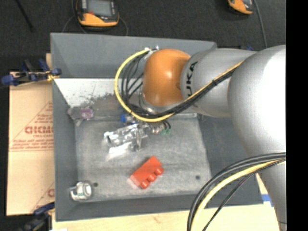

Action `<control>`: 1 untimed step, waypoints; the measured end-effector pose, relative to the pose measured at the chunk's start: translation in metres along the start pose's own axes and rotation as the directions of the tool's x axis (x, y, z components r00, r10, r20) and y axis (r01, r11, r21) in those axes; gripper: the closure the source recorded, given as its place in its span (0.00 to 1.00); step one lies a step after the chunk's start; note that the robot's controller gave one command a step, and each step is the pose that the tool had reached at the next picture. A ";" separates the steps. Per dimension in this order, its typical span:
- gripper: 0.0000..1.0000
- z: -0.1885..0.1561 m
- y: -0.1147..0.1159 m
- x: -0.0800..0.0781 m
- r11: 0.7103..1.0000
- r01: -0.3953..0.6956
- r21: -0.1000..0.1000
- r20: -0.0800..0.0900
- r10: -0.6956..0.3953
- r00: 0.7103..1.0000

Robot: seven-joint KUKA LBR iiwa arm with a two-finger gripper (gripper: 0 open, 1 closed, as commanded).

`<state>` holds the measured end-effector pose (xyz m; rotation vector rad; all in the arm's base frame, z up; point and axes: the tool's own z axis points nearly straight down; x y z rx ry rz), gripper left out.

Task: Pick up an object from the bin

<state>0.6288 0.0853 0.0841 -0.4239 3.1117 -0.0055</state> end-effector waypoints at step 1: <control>1.00 -0.118 -0.016 0.018 0.997 -0.082 -0.002 0.007 0.082 0.997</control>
Offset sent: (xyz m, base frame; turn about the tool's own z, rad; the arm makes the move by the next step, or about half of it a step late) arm -0.0151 -0.0181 0.1138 0.0835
